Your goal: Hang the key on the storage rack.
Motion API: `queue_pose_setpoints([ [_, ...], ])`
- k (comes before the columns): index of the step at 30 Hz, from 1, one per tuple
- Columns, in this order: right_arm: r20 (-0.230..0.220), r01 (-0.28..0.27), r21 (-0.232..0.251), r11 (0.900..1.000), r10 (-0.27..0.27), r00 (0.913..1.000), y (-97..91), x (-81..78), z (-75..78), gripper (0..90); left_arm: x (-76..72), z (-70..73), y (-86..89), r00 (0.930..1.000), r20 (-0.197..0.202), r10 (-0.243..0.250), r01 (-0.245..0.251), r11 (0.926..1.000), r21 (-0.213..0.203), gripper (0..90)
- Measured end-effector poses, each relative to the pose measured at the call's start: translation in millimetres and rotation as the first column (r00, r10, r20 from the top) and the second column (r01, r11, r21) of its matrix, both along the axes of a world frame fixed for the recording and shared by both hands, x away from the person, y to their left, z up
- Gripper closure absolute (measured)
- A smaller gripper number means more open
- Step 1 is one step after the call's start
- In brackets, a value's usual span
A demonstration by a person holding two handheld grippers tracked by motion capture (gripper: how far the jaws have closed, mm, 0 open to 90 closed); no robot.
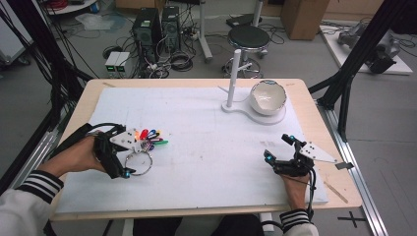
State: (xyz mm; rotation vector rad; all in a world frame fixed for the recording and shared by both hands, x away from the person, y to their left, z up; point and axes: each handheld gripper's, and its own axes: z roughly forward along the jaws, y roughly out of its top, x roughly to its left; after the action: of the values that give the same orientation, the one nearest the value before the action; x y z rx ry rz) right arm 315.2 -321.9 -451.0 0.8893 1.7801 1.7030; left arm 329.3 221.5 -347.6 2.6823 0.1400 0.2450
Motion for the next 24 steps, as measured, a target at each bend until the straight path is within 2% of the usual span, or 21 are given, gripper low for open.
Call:
queue_pose_setpoints([
  [3, 0.001, 0.0, 0.0, 1.0, 0.0, 1.0, 0.0, 0.0, 0.0, 1.0, 0.7, -5.6, -5.1, 0.9994, -0.028, -0.02, 0.021, 0.9996, 0.019, 12.7],
  [9, -0.001, -0.001, 0.002, 1.0, 0.001, 1.0, 0.0, 0.0, 0.0, 1.0, 2.7, -12.5, -14.0, 0.9979, -0.042, -0.048, 0.051, 0.9961, 0.072, 12.8],
  [12, -0.001, 0.0, 0.001, 1.0, 0.0, 1.0, 0.0, 0.0, 0.0, 1.0, 4.1, -16.9, -16.3, 0.997, -0.061, -0.048, 0.052, 0.9958, 0.075, 13.6],
  [17, -0.004, 0.0, 0.002, 1.0, 0.0, 1.0, 0.5, -0.5, 0.0, 1.0, 7.4, -22.4, -18.6, 0.9949, -0.092, -0.042, 0.054, 0.9907, 0.125, 16.0],
  [19, -0.005, 0.0, 0.002, 1.0, 0.0, 1.0, 0.3, -0.4, 0.0, 1.0, 7.7, -25.6, -20.1, 0.9935, -0.112, -0.023, 0.038, 0.9905, 0.132, 16.1],
  [20, -0.004, 0.0, 0.001, 1.0, 0.0, 1.0, 0.3, -0.3, -0.1, 1.0, 8.8, -26.4, -20.7, 0.9926, -0.118, -0.029, 0.046, 0.9875, 0.151, 16.5],
  [24, 0.0, 0.0, 0.0, 1.0, 0.0, 1.0, 0.3, -0.2, 0.0, 1.0, 9.6, -32.1, -24.2, 0.99, -0.139, -0.023, 0.048, 0.9826, 0.18, 19.4],
])
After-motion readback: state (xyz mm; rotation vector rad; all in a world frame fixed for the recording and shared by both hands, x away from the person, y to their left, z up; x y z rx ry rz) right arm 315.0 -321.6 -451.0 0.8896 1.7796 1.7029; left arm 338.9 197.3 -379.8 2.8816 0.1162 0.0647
